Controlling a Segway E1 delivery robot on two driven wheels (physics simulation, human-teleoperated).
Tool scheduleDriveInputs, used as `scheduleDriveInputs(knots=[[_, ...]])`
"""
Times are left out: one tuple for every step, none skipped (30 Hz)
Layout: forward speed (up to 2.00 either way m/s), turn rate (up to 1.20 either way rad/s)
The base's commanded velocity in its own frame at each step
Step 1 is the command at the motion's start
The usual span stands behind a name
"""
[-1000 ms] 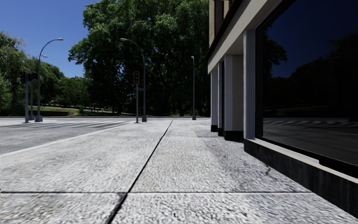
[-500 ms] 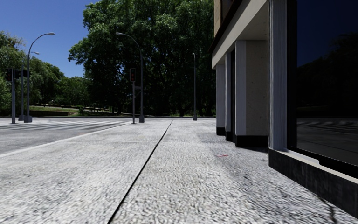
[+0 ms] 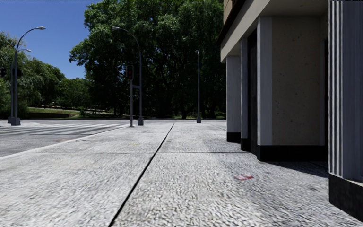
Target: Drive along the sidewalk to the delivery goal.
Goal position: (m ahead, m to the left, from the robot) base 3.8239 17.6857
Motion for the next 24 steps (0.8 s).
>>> scheduleDriveInputs(knots=[[2.00,0.00],[2.00,0.00],[2.00,0.00],[2.00,0.00],[2.00,0.00],[2.00,0.00],[2.00,0.00],[2.00,0.00],[2.00,0.00],[2.00,0.00],[2.00,0.00],[2.00,0.00],[2.00,0.00],[2.00,0.00],[2.00,0.00],[2.00,0.00],[2.00,0.00],[2.00,0.00],[2.00,0.00],[2.00,0.00],[2.00,0.00],[2.00,0.00],[2.00,0.00],[2.00,0.00]])
